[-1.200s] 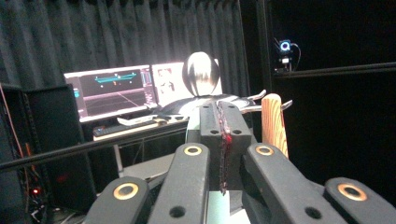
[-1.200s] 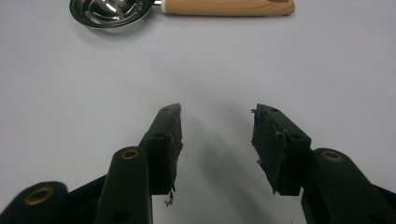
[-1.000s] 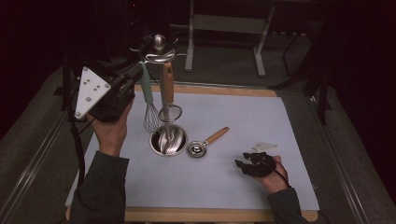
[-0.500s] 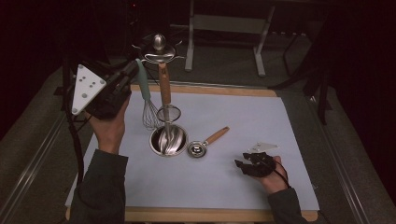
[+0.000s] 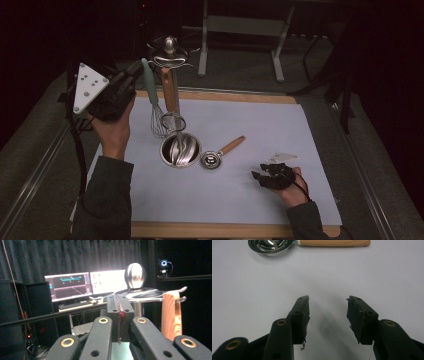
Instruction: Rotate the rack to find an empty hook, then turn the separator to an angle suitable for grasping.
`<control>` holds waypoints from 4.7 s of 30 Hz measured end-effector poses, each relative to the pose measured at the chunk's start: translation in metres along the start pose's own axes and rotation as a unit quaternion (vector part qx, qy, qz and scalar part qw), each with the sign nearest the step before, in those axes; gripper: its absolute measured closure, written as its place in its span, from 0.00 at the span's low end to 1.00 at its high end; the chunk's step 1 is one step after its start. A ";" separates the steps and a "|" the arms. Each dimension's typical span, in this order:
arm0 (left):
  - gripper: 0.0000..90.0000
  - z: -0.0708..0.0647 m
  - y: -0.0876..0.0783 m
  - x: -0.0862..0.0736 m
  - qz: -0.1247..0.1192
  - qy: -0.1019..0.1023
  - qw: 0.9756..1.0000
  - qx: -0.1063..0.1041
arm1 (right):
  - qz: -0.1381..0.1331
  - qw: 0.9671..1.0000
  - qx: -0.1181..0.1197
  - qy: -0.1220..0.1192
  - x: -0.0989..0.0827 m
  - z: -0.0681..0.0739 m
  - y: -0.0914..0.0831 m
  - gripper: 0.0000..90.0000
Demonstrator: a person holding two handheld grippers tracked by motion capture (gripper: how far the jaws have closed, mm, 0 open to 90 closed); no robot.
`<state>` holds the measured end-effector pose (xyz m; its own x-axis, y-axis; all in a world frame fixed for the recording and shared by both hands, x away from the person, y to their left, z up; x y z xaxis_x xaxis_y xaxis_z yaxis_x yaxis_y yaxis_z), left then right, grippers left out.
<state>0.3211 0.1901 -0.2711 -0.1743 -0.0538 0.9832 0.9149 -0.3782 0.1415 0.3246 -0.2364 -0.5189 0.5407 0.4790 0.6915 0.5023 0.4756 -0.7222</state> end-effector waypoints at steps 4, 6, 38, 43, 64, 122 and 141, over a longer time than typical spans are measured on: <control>1.00 0.003 0.004 0.000 0.004 0.000 1.000 0.006 | 0.002 1.000 0.001 0.001 0.000 0.000 0.001 0.58; 1.00 0.005 0.005 0.000 0.006 -0.001 1.000 0.008 | 0.002 1.000 0.000 0.000 0.000 0.000 0.001 0.58; 1.00 0.016 0.030 0.000 0.033 -0.012 0.999 0.027 | 0.005 1.000 0.000 0.000 -0.001 -0.001 0.002 0.58; 1.00 0.017 0.029 0.000 0.034 -0.010 0.999 0.026 | 0.005 1.000 0.000 0.003 -0.002 -0.002 0.003 0.58; 1.00 0.018 0.022 -0.002 0.033 -0.014 0.999 0.016 | 0.006 1.000 0.000 0.001 -0.002 -0.002 0.002 0.58; 0.82 0.023 -0.077 -0.223 0.225 -0.110 0.968 0.015 | 0.007 0.999 0.017 -0.029 0.015 0.020 0.015 0.58; 0.74 0.010 -0.089 -0.266 0.281 -0.120 0.952 0.009 | -0.009 0.998 0.028 -0.056 0.074 0.048 0.055 0.58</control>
<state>0.2895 0.2473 -0.5445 0.4304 -0.0293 0.9022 0.8458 -0.3362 -0.4143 0.3600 -0.1397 -0.5071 0.4518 0.5468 0.7048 0.4713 0.5245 -0.7091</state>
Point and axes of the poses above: each handheld gripper's, and its own axes: y roughly forward along the jaws, x roughly out of its top, z roughly to its left, the point moved 2 cm from there along y, roughly forward along the jaws, and after that the axes turned 2 degrees about x, right-handed, at the moved point
